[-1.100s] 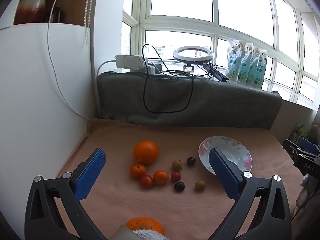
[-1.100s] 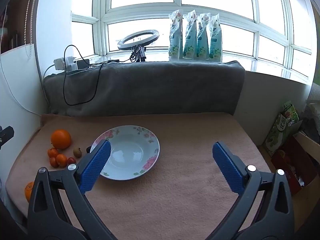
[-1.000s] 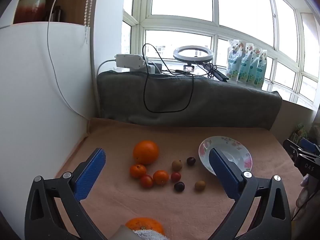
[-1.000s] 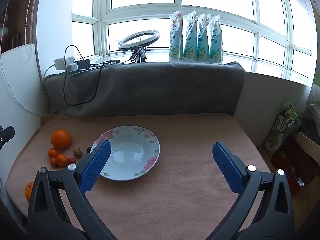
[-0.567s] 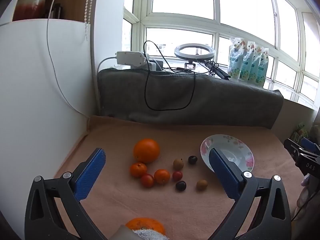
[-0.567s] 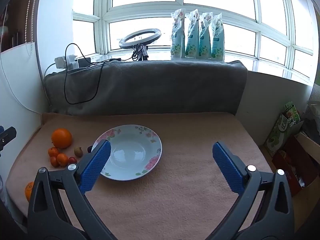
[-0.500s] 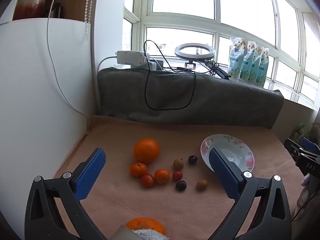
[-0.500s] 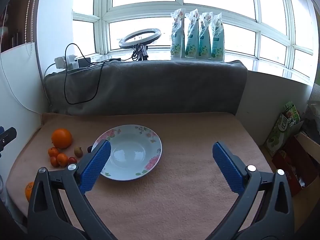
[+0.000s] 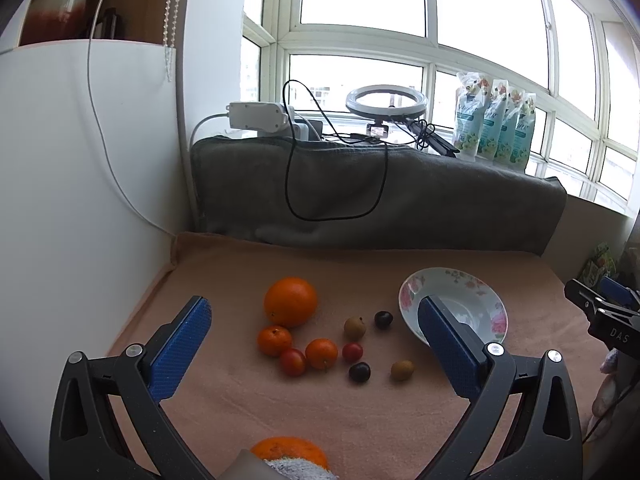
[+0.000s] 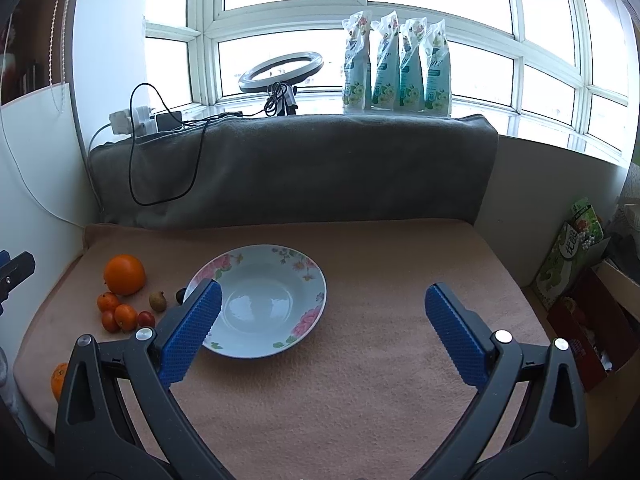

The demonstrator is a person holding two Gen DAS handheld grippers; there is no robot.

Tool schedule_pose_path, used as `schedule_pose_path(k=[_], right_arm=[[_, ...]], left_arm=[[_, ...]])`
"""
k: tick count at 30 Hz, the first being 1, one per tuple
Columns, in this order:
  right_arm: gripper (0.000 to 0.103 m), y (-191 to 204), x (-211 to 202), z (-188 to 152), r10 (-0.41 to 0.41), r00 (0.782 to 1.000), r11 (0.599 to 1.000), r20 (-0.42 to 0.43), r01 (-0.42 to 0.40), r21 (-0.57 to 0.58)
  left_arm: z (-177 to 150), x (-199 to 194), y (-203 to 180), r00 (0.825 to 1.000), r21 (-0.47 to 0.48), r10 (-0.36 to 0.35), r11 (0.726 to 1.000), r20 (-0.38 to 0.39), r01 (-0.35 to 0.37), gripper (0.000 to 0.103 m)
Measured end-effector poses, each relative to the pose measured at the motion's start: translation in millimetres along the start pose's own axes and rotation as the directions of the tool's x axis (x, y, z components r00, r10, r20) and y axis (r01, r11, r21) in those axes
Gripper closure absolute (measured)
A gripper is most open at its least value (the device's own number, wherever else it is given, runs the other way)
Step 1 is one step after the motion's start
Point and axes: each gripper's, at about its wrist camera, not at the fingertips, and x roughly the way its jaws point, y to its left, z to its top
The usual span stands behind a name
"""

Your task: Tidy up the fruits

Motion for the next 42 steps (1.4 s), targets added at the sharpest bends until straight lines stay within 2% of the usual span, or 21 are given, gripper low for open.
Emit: schedule_pose_path(k=[42], right_arm=[[0.0, 10, 4, -3, 0.011, 1.0, 1.0, -0.009, -0.011, -0.005]], left_arm=[[3, 2, 2, 1.0, -0.004, -0.001, 1.0, -0.009, 0.001, 0.001]])
